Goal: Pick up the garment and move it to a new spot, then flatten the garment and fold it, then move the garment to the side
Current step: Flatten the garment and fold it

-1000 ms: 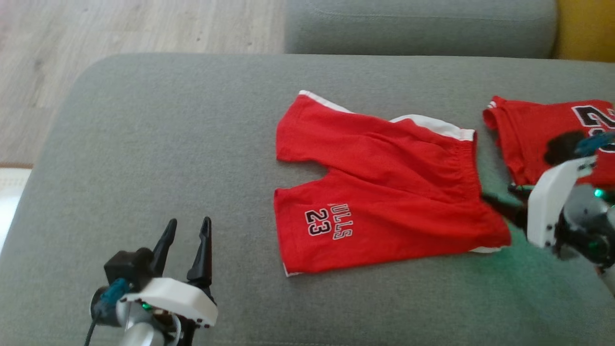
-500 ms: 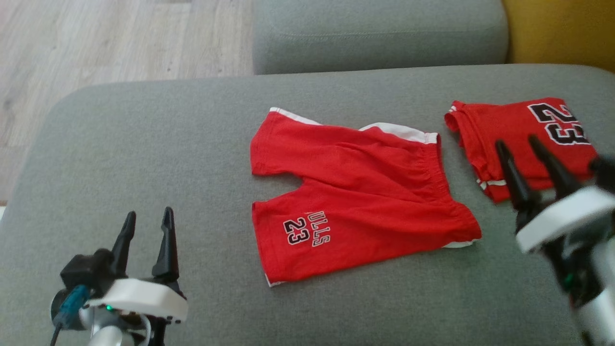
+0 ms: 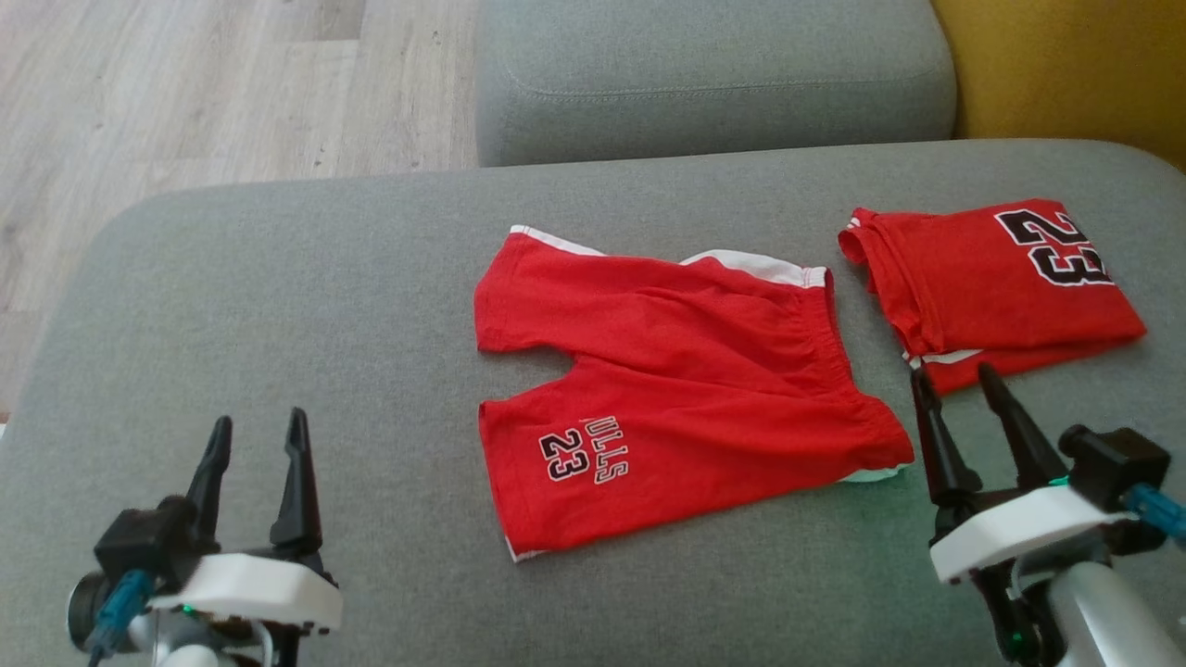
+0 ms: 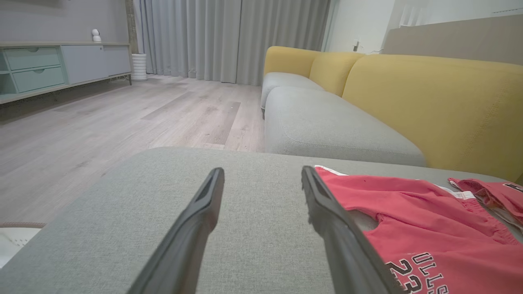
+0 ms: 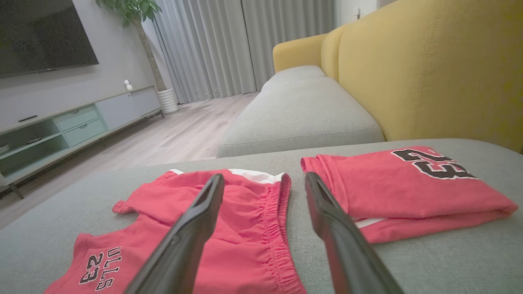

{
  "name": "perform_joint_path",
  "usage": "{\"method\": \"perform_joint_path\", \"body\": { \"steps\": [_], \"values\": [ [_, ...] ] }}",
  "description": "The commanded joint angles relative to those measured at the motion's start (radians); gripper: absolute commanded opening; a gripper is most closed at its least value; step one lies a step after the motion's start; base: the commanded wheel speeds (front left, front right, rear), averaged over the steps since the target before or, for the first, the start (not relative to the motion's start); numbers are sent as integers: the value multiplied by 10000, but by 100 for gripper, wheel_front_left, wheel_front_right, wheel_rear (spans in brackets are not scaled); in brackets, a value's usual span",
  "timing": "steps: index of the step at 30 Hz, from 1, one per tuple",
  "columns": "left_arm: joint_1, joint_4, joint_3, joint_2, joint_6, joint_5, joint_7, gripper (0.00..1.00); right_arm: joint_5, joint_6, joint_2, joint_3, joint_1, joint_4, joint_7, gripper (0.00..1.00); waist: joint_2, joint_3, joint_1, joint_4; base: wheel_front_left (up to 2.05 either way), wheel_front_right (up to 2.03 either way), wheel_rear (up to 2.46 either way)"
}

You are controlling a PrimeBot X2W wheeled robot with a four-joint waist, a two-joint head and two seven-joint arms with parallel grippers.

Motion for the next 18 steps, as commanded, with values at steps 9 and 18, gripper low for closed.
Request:
{"method": "perform_joint_path", "body": {
  "steps": [9, 18],
  "values": [
    [-378, -109, 846, -192, -433, 345, -121, 100, -27, -7, -205, 249, -492, 91, -207, 100, 0, -31, 0, 34, 0, 0, 0],
    [-406, -22, 1068, -428, -742, 543, -122, 100, -11, -7, -451, 395, -577, 140, -80, 100, 0, 18, 0, 50, 0, 0, 0]
  ]
}}
